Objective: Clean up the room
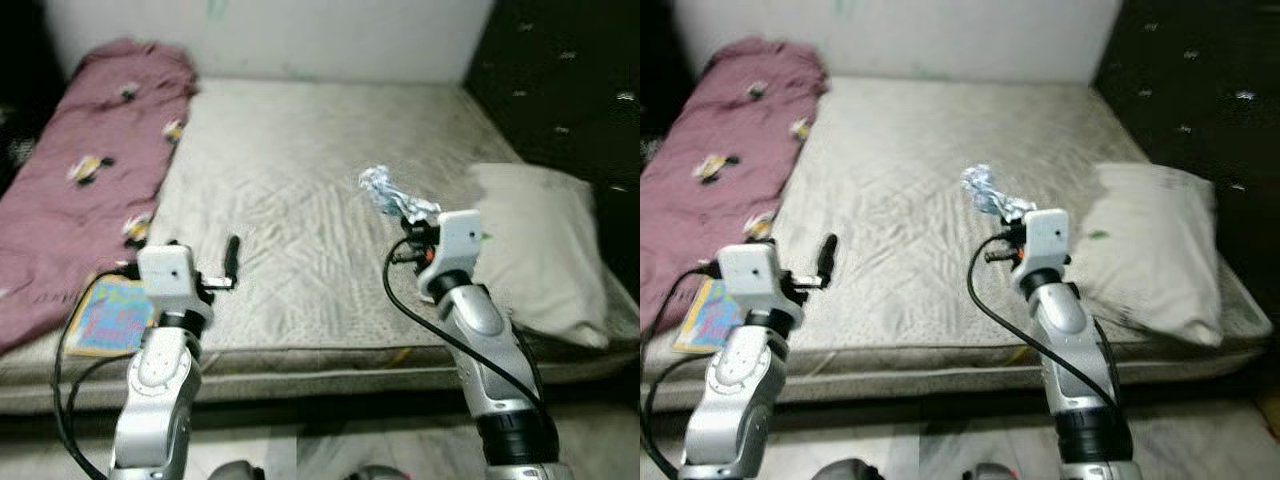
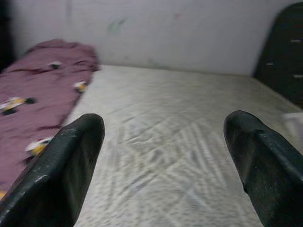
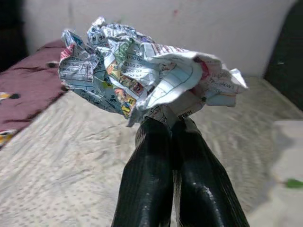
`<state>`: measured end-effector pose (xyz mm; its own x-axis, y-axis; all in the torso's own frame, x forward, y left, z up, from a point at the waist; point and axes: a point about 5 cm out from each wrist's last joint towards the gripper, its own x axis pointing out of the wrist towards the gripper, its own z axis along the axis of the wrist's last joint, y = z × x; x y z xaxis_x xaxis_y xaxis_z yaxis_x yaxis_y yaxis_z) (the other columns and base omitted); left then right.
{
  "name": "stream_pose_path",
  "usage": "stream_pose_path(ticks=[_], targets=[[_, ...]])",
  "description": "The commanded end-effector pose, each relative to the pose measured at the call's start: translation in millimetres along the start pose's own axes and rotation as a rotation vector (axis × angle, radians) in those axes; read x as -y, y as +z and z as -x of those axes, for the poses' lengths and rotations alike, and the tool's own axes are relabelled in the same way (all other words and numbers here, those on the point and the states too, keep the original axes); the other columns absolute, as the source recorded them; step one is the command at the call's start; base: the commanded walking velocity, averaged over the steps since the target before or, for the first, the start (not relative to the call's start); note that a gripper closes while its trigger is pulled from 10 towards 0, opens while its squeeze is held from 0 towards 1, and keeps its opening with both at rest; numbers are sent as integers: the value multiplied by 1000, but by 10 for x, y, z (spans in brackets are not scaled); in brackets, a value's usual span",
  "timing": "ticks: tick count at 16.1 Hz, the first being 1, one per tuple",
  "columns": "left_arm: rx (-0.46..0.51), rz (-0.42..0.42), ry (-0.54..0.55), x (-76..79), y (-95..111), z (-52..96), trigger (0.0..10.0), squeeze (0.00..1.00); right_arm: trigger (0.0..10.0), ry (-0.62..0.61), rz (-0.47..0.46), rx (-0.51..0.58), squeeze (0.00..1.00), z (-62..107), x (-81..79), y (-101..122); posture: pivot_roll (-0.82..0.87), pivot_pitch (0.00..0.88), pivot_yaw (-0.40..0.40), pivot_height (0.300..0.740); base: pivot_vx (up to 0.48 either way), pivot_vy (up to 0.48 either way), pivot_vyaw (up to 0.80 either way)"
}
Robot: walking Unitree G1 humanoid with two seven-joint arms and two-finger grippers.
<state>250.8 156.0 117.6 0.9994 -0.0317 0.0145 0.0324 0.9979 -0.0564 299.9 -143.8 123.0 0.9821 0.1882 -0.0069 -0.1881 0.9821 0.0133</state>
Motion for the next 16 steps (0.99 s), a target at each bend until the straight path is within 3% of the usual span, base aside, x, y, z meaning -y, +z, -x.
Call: stream_pose_path(ticks=[1, 5, 16], targets=[[14, 1, -17, 27, 28, -4, 10000, 0, 10000, -8, 7, 9, 0, 6, 34, 23, -24, 0, -54, 740, 0, 0, 0], [28, 2, -50, 51, 43, 11, 10000, 0, 10000, 0, 8, 7, 0, -1, 19, 20, -21, 0, -56, 740, 66, 0, 0], [33, 1, -69, 66, 39, 13, 10000, 0, 10000, 15, 15, 10, 0, -17, 5, 22, -19, 0, -60, 740, 384, 0, 0]])
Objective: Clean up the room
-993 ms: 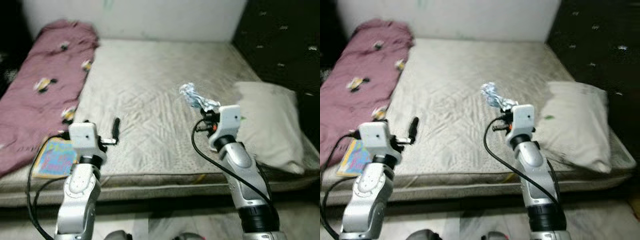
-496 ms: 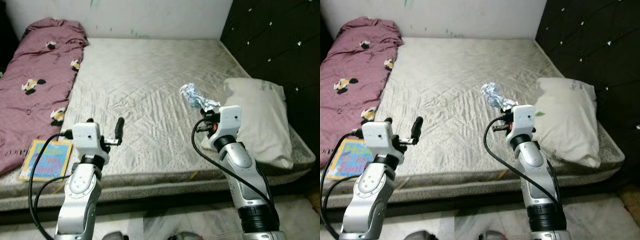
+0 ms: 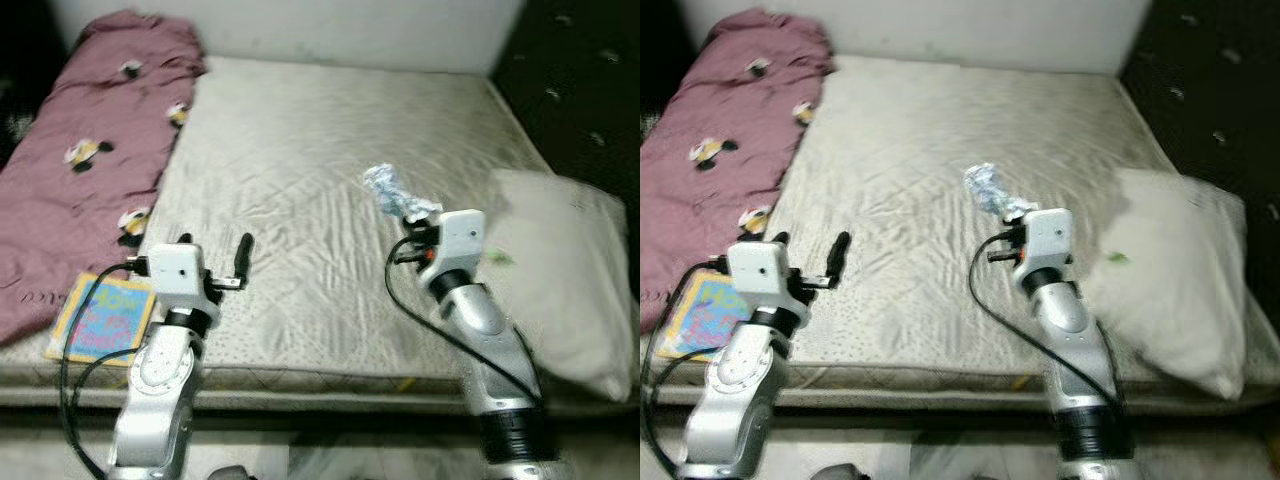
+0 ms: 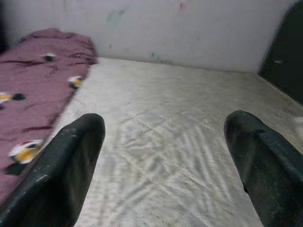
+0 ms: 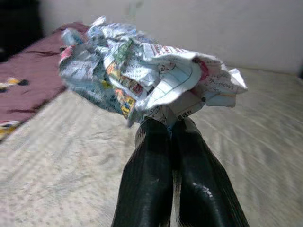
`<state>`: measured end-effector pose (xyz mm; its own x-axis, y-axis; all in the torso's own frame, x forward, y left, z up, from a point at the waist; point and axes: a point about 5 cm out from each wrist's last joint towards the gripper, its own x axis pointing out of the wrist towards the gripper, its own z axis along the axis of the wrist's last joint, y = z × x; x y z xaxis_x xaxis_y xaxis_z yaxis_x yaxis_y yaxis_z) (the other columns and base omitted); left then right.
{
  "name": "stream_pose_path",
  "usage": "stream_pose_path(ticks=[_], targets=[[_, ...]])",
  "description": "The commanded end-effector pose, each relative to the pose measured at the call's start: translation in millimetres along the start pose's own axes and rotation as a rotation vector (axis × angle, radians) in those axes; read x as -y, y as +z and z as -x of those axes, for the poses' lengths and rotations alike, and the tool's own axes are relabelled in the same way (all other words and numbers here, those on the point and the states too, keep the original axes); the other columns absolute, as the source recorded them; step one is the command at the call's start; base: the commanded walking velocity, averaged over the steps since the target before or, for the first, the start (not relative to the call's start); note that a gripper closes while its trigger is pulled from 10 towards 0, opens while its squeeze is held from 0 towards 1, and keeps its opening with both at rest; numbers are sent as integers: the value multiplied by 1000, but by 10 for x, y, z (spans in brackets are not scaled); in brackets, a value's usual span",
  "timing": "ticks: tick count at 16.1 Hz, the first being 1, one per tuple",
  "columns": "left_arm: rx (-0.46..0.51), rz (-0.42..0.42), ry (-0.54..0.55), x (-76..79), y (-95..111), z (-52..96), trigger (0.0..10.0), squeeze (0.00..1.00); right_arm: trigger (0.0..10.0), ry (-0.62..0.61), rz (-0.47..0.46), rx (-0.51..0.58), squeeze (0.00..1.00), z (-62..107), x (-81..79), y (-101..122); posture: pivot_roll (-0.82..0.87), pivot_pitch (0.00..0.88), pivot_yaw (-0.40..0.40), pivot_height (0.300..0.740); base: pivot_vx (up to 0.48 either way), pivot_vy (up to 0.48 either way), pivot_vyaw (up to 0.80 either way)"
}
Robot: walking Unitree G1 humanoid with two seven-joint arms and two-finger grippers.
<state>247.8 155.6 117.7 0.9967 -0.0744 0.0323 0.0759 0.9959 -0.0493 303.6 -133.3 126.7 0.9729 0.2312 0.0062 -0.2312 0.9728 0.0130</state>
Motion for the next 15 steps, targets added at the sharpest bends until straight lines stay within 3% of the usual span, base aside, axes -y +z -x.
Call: stream_pose_path(ticks=[1, 8, 12, 15], targets=[[17, 7, -25, 60, 37, -18, 10000, 0, 10000, -28, 15, -3, 0, 44, 98, -15, -19, 0, -60, 740, 368, 0, 0], [-7, 19, 31, 12, 12, -22, 10000, 0, 10000, -30, 4, -23, 0, 48, 89, -51, -16, 0, -59, 740, 41, 0, -114], [-7, 24, 50, 2, 18, -28, 10000, 0, 10000, -30, 18, -24, 0, 45, 91, -57, -14, 0, -70, 740, 0, 436, -650], [9, 21, 55, 11, 66, -37, 10000, 0, 10000, -29, 24, -17, 0, 21, 96, -22, -17, 0, -67, 740, 0, 480, 0]])
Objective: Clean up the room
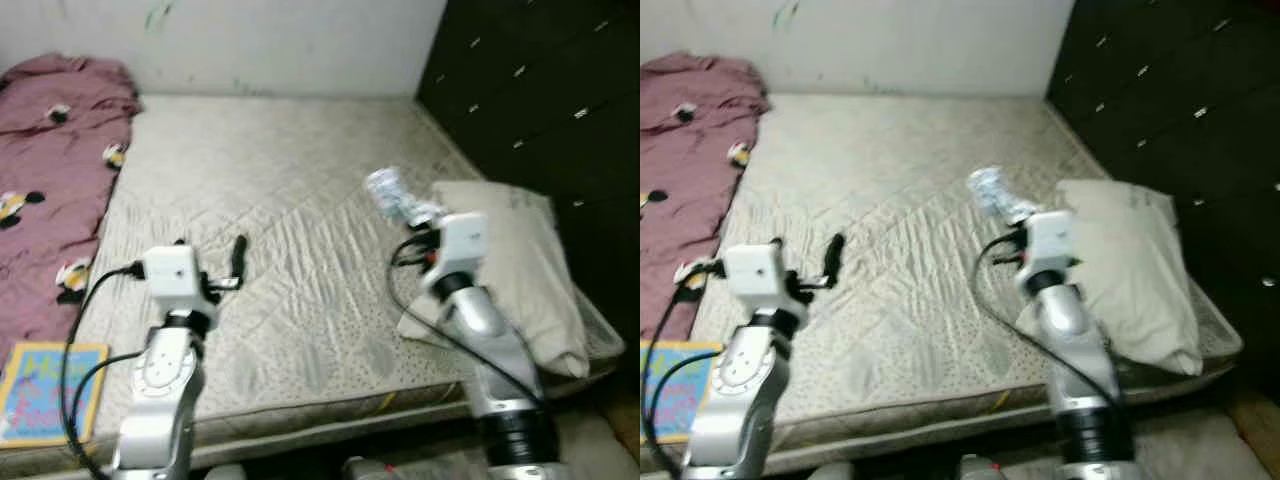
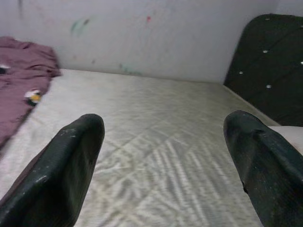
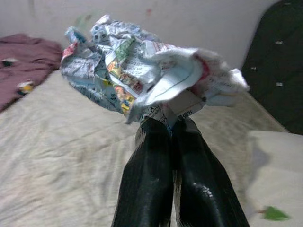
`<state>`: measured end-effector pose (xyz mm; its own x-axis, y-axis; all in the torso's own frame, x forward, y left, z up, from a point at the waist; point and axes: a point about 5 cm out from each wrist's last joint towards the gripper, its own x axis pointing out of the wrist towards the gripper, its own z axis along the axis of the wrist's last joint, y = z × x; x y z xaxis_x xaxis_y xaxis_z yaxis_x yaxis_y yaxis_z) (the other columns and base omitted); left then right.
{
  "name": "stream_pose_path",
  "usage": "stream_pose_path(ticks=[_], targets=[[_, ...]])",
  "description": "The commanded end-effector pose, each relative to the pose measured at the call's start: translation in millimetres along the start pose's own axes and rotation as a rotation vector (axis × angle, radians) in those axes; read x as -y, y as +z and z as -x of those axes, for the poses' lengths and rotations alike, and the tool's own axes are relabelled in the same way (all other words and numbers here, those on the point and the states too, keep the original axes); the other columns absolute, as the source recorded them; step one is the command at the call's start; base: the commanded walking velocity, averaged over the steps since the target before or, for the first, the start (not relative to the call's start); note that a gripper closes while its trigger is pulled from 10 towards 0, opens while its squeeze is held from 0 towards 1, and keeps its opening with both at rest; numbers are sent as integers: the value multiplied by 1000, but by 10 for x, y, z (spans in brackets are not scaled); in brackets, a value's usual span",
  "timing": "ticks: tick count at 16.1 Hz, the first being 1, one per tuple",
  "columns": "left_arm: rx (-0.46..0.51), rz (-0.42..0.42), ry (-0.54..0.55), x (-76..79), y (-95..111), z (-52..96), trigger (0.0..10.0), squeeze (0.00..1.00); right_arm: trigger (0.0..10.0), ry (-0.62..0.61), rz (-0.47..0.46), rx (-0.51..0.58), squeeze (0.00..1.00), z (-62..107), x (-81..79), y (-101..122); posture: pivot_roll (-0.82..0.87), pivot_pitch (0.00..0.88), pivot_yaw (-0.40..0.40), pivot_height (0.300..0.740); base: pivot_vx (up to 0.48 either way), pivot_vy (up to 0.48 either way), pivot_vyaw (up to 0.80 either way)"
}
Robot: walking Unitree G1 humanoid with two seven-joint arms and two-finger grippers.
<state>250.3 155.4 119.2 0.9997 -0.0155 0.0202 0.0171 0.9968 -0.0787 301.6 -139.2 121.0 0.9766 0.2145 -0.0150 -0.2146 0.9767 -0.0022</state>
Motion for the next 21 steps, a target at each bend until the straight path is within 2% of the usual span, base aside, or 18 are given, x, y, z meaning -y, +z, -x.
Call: stream_pose_path(ticks=[1, 5, 9, 14, 18, 21], targets=[[23, -7, 4, 12, 81, -7, 10000, 0, 10000, -14, 14, 14, 0, -27, 54, 63, -20, 0, -60, 740, 0, 480, 0], [34, -22, 19, -20, 149, -17, 10000, 0, 10000, -11, 19, 20, 0, -65, 11, 66, -5, 0, -55, 740, 0, 480, 0], [8, -28, 14, -18, 60, 12, 10000, 0, 10000, 12, 23, 9, 0, -63, -31, 23, -1, 0, -68, 740, 0, 480, 0], [-5, 12, 4, 1, 18, -13, 10000, 0, 10000, 33, 36, 11, 0, -120, -117, -12, 14, 0, -80, 740, 0, 480, 0], [-15, 29, 7, 2, -11, -17, 10000, 0, 10000, -10, 13, 13, 0, -115, -68, -34, 8, 0, -90, 740, 0, 480, 0], [-5, 8, 20, -28, 4, -59, 10000, 0, 10000, 22, 71, 37, 0, -159, -130, 3, -2, 0, -71, 740, 0, 314, 267]])
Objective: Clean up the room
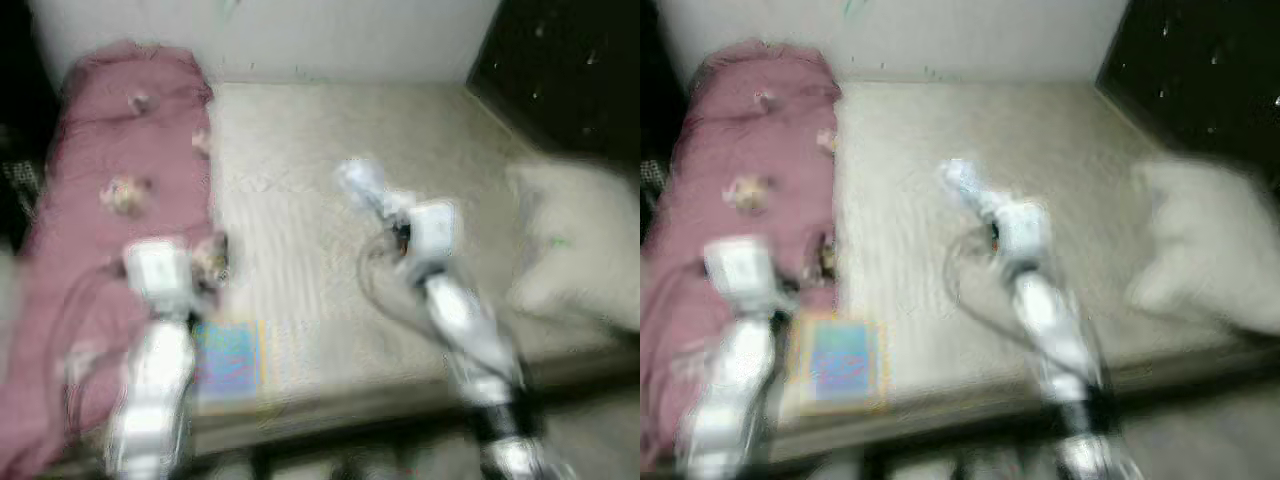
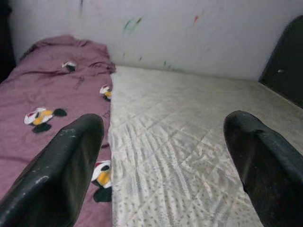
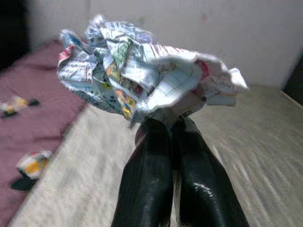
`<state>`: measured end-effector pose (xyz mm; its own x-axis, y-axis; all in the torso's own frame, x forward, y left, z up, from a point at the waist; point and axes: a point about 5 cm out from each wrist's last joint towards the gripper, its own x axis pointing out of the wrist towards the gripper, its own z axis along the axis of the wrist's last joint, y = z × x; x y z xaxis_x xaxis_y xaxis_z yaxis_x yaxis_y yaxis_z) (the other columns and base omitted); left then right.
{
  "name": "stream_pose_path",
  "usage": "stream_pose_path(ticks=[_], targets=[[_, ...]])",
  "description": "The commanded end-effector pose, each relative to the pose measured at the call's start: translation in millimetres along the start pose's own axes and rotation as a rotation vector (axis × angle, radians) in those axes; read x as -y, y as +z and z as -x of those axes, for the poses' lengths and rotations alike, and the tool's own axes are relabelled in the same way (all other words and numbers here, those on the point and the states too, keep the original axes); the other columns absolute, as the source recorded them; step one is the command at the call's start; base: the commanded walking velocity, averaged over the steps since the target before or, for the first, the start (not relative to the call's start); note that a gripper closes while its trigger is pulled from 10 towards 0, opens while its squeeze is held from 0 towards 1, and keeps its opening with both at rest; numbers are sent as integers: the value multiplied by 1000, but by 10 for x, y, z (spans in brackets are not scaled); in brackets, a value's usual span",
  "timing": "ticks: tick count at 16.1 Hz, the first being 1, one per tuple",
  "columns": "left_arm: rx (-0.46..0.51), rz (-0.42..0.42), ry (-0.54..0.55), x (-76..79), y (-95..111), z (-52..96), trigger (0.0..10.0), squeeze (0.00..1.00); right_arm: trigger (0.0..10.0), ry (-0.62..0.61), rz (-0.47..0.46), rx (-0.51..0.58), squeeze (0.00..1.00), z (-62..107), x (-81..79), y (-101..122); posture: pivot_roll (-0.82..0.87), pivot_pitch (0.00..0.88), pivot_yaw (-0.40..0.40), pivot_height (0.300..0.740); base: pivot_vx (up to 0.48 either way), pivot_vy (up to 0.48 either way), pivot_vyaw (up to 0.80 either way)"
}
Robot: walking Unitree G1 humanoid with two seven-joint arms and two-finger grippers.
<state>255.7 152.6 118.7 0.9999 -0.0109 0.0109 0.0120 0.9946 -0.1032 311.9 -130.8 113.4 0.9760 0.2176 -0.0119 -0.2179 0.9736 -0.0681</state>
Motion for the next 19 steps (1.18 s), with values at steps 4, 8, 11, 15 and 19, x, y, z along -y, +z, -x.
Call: stream_pose_path(ticks=[4, 8, 11, 15, 19], targets=[[10, -12, 11, -56, 30, -29, 10000, 0, 10000, 18, -11, 57, 0, -98, -118, 136, -6, 0, -59, 740, 0, 117, 800], [5, -1, 20, -51, 9, -30, 10000, 0, 10000, 31, 1, 58, 0, -93, -115, 118, -5, 0, -68, 740, 0, 480, 400], [9, -2, 20, -39, 6, -34, 10000, 0, 10000, 25, -1, 47, 0, -86, -108, 86, -3, 0, -78, 740, 0, 480, 0], [7, 4, 19, -45, 6, -31, 10000, 0, 10000, 24, -8, 53, 0, -85, -107, 89, -4, 0, -75, 740, 0, 480, 0], [15, -2, 17, -62, 17, -42, 10000, 0, 10000, 40, 8, 76, 0, -100, -154, 125, -12, 0, -59, 740, 0, 480, 0]])
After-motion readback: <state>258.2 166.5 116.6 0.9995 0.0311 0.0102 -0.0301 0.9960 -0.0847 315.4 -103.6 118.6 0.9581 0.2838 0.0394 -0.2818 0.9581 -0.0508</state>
